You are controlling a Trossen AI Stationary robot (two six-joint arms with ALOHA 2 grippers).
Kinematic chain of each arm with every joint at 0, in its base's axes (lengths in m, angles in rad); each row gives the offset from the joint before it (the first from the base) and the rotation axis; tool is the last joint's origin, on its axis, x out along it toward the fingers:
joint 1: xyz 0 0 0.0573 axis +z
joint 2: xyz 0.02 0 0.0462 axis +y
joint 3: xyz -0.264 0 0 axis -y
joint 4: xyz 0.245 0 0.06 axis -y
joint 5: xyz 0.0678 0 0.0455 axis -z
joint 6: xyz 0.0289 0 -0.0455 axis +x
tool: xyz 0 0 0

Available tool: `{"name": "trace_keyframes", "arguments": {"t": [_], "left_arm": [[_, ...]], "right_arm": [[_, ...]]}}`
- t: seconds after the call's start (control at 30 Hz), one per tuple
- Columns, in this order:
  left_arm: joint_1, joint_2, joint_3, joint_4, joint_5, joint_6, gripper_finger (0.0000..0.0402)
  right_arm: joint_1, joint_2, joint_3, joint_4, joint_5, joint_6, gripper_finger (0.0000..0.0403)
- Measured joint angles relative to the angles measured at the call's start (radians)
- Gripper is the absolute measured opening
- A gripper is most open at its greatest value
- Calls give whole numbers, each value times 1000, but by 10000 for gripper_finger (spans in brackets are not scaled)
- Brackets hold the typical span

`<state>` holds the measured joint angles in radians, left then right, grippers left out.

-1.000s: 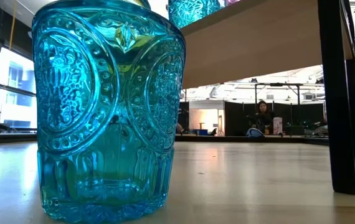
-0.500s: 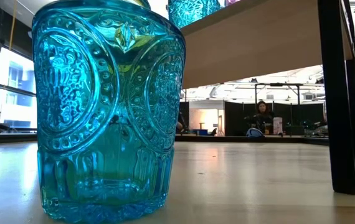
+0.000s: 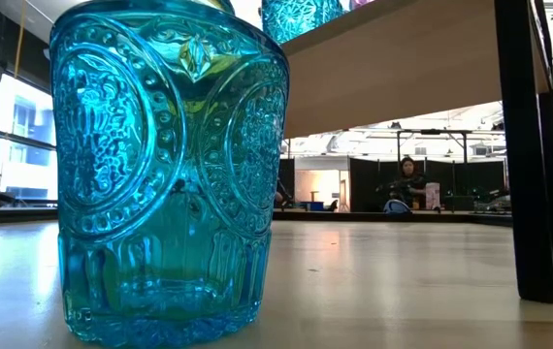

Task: Sort vases onto shelf
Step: Put the blue flower vase on the shelf aligned with the other blue flower vases

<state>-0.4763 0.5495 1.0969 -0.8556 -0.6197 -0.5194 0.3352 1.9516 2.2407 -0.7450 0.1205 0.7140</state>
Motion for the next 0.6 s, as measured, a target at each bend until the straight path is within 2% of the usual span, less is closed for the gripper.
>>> {"name": "trace_keyframes", "arguments": {"t": [0.17, 0.3, 0.43, 0.6], "left_arm": [[0, 0, 0, -82, 112, 0, 0], [-1, 27, -7, -83, 282, 36, 0], [-1, 95, -23, -89, 393, 58, 0], [-3, 167, -23, -96, 443, 106, 0]], "right_arm": [[68, 82, 18, 96, 28, 88, 0], [122, 115, 28, 126, 127, 144, 0], [178, 113, 31, 135, 236, 229, 0], [258, 113, 31, 170, 293, 347, 0]]}}
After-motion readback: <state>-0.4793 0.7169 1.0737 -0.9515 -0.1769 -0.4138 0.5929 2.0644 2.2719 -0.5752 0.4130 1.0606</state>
